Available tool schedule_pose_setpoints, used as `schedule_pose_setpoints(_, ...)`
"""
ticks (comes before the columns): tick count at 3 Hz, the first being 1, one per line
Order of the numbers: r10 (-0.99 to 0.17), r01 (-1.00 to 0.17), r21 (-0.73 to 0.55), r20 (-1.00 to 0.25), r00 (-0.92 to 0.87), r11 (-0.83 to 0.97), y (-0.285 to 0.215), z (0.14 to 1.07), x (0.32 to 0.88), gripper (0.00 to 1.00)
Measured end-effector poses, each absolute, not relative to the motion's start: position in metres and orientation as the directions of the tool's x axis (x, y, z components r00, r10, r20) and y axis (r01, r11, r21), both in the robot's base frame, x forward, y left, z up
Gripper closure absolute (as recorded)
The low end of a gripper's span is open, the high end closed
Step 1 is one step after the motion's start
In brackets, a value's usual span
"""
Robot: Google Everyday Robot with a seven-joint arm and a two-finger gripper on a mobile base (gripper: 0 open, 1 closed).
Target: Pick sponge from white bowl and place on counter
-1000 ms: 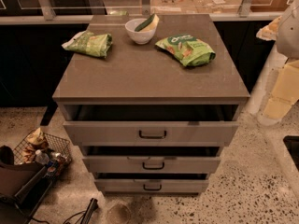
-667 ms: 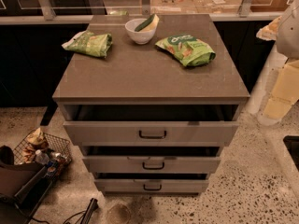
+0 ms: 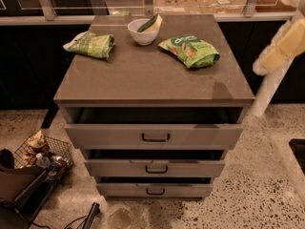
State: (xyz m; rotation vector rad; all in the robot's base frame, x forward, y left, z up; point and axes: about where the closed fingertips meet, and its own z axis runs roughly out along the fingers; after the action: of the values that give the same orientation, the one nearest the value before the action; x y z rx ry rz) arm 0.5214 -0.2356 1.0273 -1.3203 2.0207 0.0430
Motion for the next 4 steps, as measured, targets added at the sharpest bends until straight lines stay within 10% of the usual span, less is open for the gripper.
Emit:
schedule_pose_setpoints(2, -0.477, -0.634, -0.258, -0.856, -0.200, 0.729, -0.216, 1.088, 0.603, 0.00)
schedule_pose_setpoints(4, -0.444, -0.462, -0.281, -0.846, -0.294, 0.841, -0.181, 1.087, 0.664, 0.00)
